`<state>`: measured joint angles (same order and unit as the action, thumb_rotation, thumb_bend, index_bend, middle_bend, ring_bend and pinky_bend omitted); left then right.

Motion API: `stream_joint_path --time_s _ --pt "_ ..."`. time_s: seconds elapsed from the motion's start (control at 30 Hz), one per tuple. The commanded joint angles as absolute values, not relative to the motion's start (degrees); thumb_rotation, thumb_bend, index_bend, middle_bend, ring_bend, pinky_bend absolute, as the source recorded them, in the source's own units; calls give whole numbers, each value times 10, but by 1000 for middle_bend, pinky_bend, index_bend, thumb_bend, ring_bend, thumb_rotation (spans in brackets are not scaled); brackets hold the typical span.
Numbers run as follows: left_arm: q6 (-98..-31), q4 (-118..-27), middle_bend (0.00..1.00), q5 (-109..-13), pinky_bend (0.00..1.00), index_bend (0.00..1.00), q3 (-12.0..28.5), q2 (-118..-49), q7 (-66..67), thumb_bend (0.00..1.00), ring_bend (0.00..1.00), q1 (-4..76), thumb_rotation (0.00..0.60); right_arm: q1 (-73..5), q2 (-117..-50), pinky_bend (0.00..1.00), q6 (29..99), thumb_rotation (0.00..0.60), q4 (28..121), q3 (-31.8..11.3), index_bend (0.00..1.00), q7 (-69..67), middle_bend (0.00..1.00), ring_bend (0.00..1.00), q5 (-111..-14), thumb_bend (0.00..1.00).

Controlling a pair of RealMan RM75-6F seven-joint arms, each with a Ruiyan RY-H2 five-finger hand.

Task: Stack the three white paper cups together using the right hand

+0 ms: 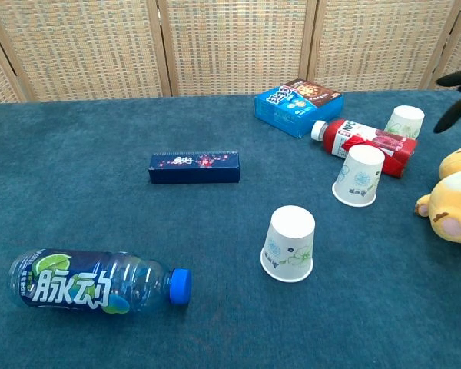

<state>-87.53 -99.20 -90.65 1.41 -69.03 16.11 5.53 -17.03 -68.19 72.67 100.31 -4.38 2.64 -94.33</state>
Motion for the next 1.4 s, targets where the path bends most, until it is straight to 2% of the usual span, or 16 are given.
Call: stream_joint_path --time_s 0.03,0.23,0.47,0.77,1.1,1.4 --pt "-875 -992 0 -905 11 0 15 -690 159 24 0 56 600 -203 -701 33 687 600 1028 -59 322 44 0 0 -925 137" --pt "-872 -991 0 -904 10 0 15 -689 155 24 0 57 600 -239 -728 33 641 600 1045 -68 330 61 0 0 -907 143" --pt "-872 -993 0 -900 10 0 17 -686 147 24 0 57 600 -273 -753 30 581 600 1075 -71 331 108 0 0 -841 179" --pt "-869 -994 0 -898 9 0 17 -682 138 24 0 58 600 -298 -811 20 571 600 1046 -80 296 161 0 0 -785 181" --pt "-858 -991 0 -885 9 0 20 -684 139 24 0 62 600 -322 -840 20 562 600 1020 -93 294 170 0 0 -736 181" --pt "-852 -988 0 -879 9 0 21 -686 140 24 0 65 600 -336 -859 20 552 600 988 -88 296 173 0 0 -713 181"
